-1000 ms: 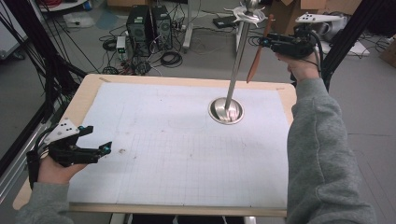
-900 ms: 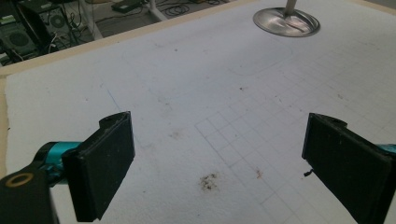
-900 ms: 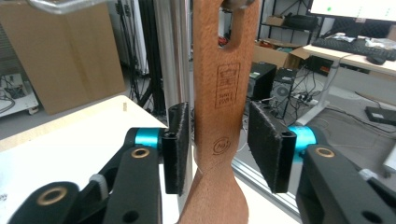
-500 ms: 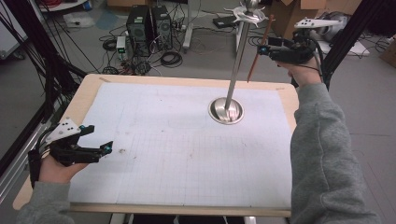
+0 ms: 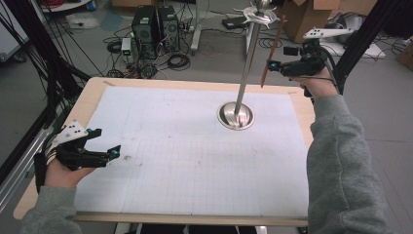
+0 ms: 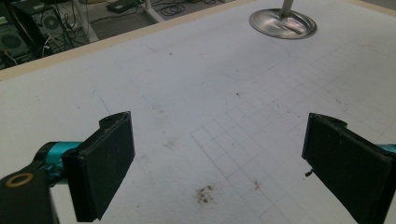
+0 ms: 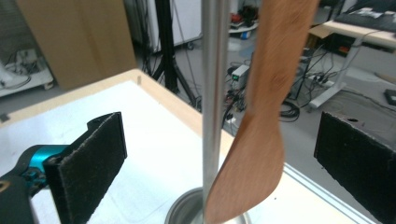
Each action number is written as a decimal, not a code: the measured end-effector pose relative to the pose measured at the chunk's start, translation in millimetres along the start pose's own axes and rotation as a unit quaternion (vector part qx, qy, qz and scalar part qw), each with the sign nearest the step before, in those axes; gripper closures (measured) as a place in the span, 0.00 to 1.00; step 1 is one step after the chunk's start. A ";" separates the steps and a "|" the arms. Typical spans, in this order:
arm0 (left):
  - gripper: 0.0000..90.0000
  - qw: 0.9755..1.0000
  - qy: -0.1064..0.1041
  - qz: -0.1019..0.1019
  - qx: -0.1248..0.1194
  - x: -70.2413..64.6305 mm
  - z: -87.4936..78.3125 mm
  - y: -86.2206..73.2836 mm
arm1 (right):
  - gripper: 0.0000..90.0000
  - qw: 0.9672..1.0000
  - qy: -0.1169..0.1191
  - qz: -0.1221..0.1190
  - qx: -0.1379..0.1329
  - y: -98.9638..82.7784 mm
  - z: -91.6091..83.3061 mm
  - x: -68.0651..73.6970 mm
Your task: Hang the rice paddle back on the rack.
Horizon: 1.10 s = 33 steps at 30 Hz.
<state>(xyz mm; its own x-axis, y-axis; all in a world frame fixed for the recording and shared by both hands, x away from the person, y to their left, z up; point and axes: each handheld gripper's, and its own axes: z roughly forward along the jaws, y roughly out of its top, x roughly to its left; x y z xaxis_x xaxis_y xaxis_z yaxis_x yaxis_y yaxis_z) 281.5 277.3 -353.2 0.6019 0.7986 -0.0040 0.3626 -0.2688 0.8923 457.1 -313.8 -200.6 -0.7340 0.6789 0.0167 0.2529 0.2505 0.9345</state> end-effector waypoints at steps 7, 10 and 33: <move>0.11 1.000 -0.004 0.004 -0.004 -1.7 2.9 3.6 | 0.01 1.000 0.001 0.002 0.002 -15.4 -2.2 4.6; 0.11 1.000 -0.005 0.005 -0.004 -1.9 3.8 4.7 | 0.01 1.000 -0.003 0.000 -0.001 -23.3 -5.6 7.6; 0.11 1.000 -0.017 0.008 -0.008 -4.1 8.7 7.1 | 0.00 1.000 -0.026 -0.010 -0.001 -82.2 -18.7 38.4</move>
<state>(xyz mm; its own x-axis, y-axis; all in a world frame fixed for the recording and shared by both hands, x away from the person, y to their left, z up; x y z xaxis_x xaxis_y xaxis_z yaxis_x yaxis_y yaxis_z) 287.8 267.4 -350.8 0.6315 0.7753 -0.0038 0.3414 -0.2736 0.8992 396.3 -321.3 -270.1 -0.7050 0.7089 -0.0202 0.2377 0.2631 0.9350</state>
